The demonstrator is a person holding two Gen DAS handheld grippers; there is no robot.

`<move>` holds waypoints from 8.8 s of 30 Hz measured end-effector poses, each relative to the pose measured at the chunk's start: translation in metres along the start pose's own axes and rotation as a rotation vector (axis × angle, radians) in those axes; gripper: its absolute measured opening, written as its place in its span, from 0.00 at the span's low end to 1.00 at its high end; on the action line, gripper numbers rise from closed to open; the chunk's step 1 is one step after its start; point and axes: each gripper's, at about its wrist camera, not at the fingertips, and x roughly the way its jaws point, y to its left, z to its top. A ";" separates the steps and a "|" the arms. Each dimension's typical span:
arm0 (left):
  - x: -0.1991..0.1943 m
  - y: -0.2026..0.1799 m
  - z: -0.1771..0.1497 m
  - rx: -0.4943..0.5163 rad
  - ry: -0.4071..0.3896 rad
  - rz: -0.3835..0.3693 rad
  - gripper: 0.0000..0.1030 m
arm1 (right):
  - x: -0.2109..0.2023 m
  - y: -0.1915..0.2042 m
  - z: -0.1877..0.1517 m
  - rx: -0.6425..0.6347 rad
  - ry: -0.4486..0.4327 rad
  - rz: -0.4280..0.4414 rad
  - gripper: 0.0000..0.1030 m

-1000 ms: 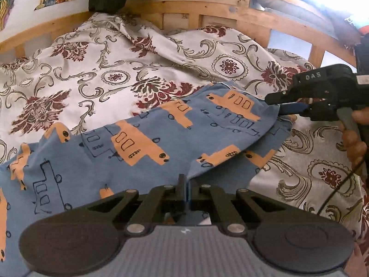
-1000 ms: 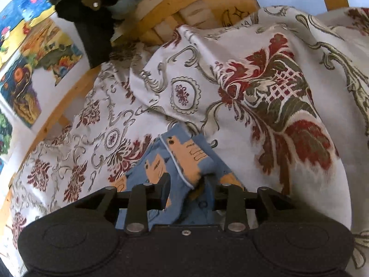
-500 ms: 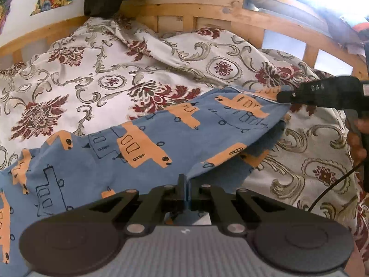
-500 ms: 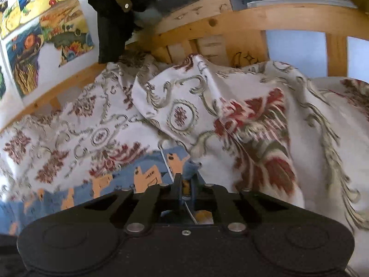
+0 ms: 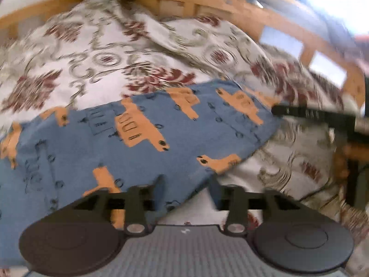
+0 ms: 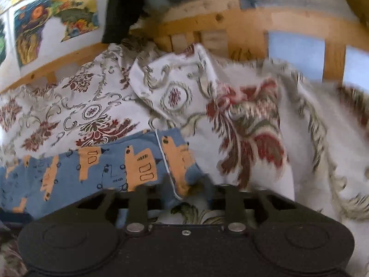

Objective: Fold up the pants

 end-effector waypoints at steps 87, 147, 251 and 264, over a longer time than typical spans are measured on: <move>-0.055 0.230 -0.018 -0.593 -0.177 0.220 0.02 | 0.205 0.382 0.128 -0.487 0.717 0.818 0.05; -0.080 0.130 -0.018 -0.359 -0.039 0.733 0.97 | -0.011 -0.003 -0.006 -0.012 0.076 0.290 0.99; 0.119 -0.015 0.168 -0.223 0.226 -0.466 0.68 | 0.002 0.016 0.026 -0.119 0.032 0.188 0.12; 0.076 -0.013 0.171 -0.187 0.240 -0.281 0.67 | -0.013 0.107 0.026 -0.464 -0.071 0.219 0.12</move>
